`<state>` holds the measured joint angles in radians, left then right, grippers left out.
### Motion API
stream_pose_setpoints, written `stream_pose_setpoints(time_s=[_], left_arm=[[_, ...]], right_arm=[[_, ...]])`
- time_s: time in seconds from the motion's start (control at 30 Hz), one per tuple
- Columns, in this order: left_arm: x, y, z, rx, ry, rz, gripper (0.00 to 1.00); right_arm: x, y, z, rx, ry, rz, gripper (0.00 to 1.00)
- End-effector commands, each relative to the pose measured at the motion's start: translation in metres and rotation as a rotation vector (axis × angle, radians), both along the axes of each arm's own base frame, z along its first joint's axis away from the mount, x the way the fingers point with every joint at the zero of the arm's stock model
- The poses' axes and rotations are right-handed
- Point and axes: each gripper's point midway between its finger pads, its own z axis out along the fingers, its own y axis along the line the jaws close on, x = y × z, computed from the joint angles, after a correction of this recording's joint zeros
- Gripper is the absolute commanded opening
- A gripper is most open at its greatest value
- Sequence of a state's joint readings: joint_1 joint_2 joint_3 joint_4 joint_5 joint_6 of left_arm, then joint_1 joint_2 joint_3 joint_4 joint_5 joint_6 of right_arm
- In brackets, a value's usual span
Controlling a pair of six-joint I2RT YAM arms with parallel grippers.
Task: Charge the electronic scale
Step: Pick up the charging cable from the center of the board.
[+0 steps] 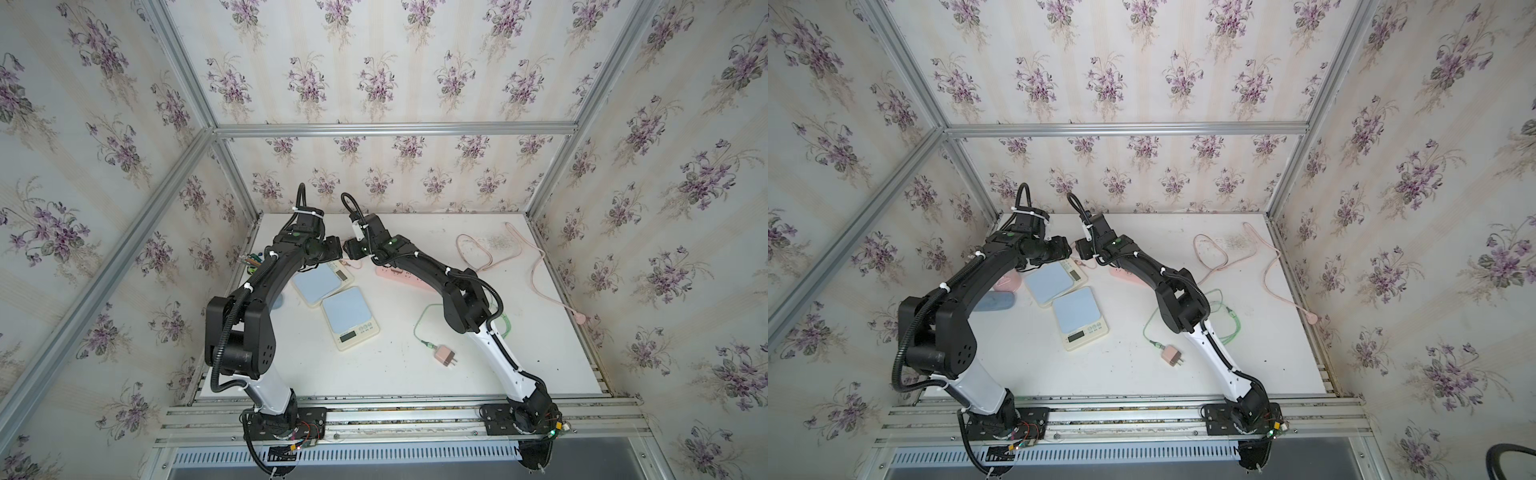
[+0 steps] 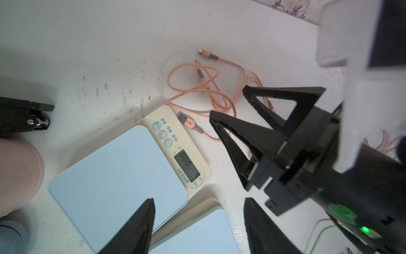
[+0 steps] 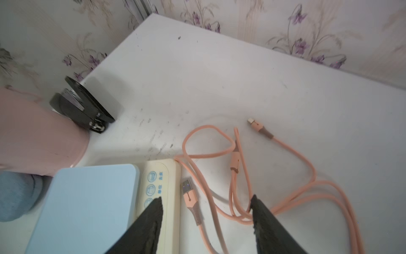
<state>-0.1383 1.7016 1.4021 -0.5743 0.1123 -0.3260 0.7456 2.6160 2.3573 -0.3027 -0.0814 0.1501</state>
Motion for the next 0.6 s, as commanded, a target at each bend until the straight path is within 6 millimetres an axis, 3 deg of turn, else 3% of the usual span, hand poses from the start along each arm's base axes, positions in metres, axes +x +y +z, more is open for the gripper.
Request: stream_pose_setpoints(time_s=[0.0, 0.1, 0.17, 0.27, 0.4, 0.43, 0.57], left_arm=[[0.003, -0.001, 0.003, -0.026, -0.022, -0.019, 0.67], [0.003, 0.000, 0.004, -0.024, -0.025, -0.030, 0.67], [0.003, -0.001, 0.005, -0.022, -0.032, -0.043, 0.67], [0.002, -0.002, 0.008, -0.012, -0.047, -0.075, 0.67], [-0.002, -0.010, 0.018, -0.032, -0.081, -0.133, 0.67], [-0.003, -0.011, 0.022, -0.034, -0.095, -0.142, 0.66], [-0.010, -0.015, 0.038, -0.039, -0.154, -0.184, 0.66]], right_arm=[[0.002, 0.004, -0.009, -0.001, -0.017, 0.032, 0.62], [0.004, 0.003, -0.018, -0.013, -0.025, 0.036, 0.55], [0.007, 0.001, -0.016, -0.009, -0.026, 0.034, 0.33], [0.012, -0.002, 0.008, 0.034, -0.041, 0.030, 0.01], [0.020, -0.012, 0.062, 0.106, -0.098, 0.021, 0.00], [0.019, -0.017, 0.092, 0.138, -0.136, 0.019, 0.00], [0.009, -0.032, 0.146, 0.192, -0.195, 0.021, 0.00]])
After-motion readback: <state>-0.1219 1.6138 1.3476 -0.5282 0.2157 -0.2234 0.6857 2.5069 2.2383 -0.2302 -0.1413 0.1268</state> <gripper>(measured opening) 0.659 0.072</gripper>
